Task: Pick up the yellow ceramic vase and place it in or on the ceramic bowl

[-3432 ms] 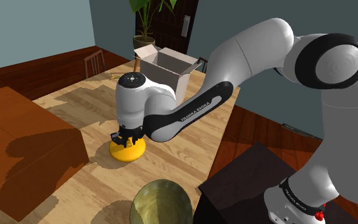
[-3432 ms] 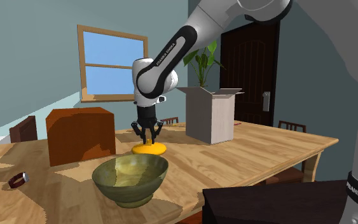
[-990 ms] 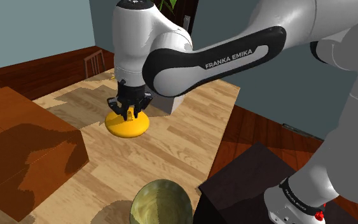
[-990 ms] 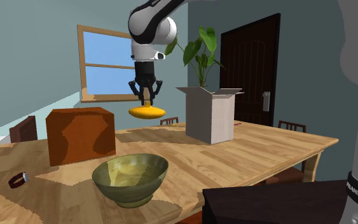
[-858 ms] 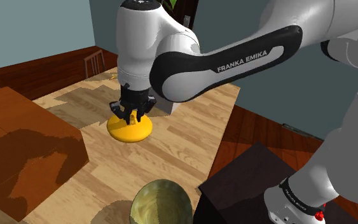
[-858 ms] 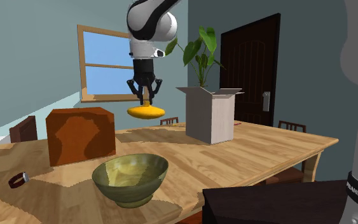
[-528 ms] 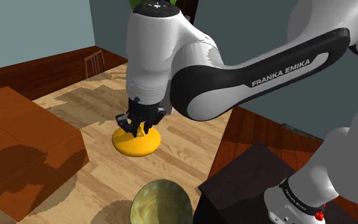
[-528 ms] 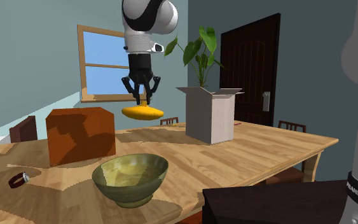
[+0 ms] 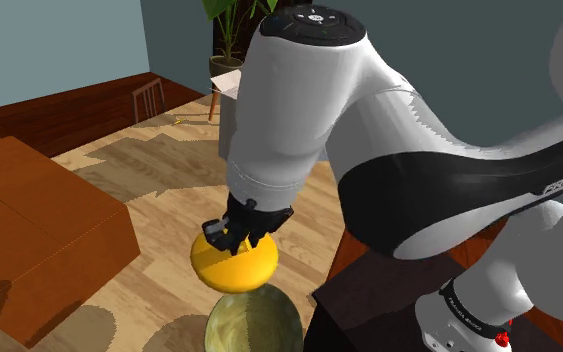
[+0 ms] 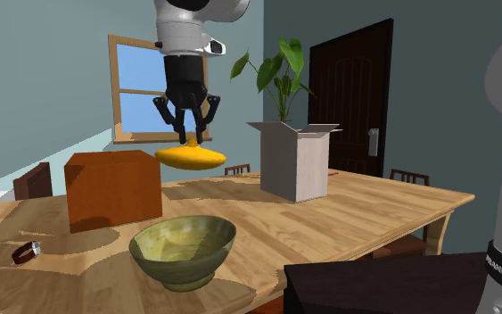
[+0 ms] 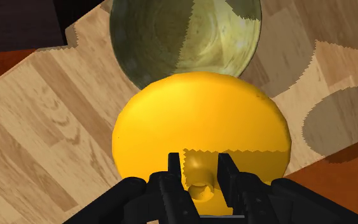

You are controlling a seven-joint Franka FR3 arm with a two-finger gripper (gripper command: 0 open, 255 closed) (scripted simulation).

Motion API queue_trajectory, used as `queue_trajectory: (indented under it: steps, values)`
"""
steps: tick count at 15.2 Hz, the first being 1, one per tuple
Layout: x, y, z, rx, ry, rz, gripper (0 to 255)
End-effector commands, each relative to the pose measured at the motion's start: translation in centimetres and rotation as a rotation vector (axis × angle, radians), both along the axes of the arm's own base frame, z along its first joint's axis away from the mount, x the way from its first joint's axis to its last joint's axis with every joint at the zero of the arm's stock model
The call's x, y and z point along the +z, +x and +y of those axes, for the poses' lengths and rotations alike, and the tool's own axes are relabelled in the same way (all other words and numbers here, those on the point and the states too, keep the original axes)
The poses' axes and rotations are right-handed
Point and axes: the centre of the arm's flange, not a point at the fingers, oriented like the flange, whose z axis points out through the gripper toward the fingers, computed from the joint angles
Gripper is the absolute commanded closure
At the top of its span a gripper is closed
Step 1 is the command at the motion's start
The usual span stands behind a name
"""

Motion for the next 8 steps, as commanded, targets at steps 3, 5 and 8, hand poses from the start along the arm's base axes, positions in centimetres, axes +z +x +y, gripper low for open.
queue_trajectory:
  steps: [3,5,8]
  values:
    - [0.7,-5.2,0.3,-0.002,0.000,0.000,255]
    - [1.0,-7.8,0.5,-0.002,0.000,0.000,255]
    - [0.9,-10.9,0.9,-0.002,0.000,0.000,255]
